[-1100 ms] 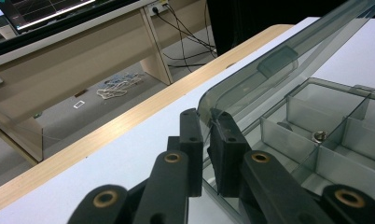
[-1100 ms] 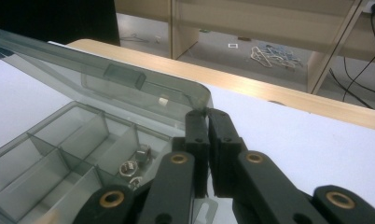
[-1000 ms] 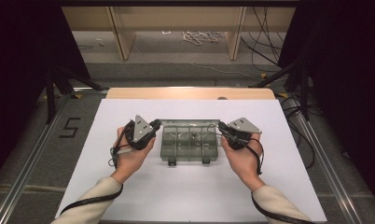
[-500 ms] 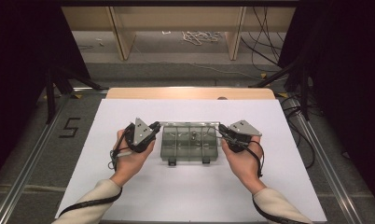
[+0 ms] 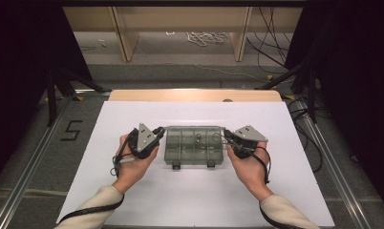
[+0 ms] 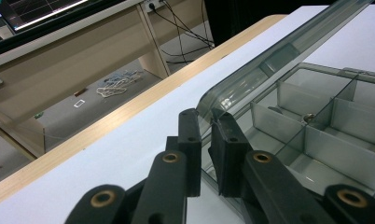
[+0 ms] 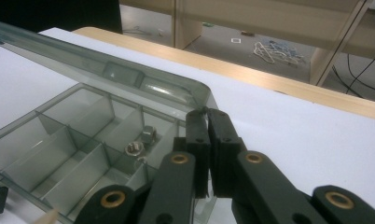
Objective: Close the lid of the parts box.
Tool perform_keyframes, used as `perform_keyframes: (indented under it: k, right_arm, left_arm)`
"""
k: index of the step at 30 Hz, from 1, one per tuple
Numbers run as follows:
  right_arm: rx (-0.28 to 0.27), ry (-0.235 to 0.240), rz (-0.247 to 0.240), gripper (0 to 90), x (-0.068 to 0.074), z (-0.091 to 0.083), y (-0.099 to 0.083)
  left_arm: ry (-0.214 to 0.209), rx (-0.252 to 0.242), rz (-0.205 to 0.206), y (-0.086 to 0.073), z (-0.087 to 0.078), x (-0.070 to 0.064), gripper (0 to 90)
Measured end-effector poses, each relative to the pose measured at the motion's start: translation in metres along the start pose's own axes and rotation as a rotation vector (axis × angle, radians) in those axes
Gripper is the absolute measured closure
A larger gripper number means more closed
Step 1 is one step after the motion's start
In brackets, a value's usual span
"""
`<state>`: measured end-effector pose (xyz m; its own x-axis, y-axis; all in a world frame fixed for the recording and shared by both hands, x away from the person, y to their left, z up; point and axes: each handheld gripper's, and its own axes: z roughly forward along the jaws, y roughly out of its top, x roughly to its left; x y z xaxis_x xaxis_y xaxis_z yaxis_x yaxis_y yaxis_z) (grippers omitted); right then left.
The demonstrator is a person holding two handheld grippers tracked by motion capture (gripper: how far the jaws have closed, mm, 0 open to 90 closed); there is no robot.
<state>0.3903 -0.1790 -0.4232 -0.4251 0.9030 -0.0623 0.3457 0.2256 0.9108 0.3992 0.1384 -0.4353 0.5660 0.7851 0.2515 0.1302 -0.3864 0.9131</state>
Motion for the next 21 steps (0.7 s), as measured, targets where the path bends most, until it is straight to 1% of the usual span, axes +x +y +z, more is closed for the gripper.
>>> perform_keyframes:
  k: [3,4,5,6,8,10,11,12,19,20,21]
  right_arm:
    - [0.016,0.009,0.007,88.6,0.0011,-0.0013,-0.0008]
    - [0.017,0.011,0.006,88.8,0.0011,-0.0014,-0.0012]
    - [0.010,0.004,-0.005,89.1,0.0002,-0.0012,-0.0016]
    - [0.015,0.009,0.004,89.3,0.0010,-0.0014,-0.0021]
    - [0.008,0.006,0.010,89.4,0.0012,-0.0008,-0.0029]
    - [0.007,0.007,0.008,89.4,0.0010,-0.0009,-0.0027]
    - [0.019,0.013,0.008,89.4,0.0006,-0.0016,-0.0022]
    - [0.010,0.010,0.010,89.4,0.0005,-0.0008,-0.0023]
    - [0.021,0.018,0.014,89.4,0.0006,-0.0018,-0.0027]
    - [0.023,0.018,0.015,89.4,0.0005,-0.0019,-0.0027]
    - [0.020,0.015,0.011,89.4,-0.0002,-0.0018,-0.0028]
  left_arm:
    - [-0.001,0.003,0.003,-0.0008,-0.0006,-0.0004,82.0]
    - [-0.001,0.003,0.003,-0.0010,-0.0007,-0.0006,82.0]
    - [-0.003,0.004,0.007,-0.0011,-0.0010,-0.0007,82.0]
    - [-0.003,0.006,0.007,-0.0012,-0.0012,-0.0009,81.9]
    - [-0.002,0.003,0.005,-0.0018,-0.0014,-0.0017,81.8]
    - [-0.003,0.003,0.005,-0.0018,-0.0015,-0.0016,81.8]
    - [-0.003,0.003,0.004,-0.0016,-0.0014,-0.0013,81.8]
    - [-0.002,0.004,0.005,-0.0016,-0.0015,-0.0014,81.8]
    - [-0.005,0.006,0.001,-0.0036,-0.0023,-0.0025,81.8]
    - [-0.005,0.011,0.003,-0.0040,-0.0027,-0.0026,81.9]
    - [-0.010,0.014,0.011,-0.0047,-0.0031,-0.0021,84.2]
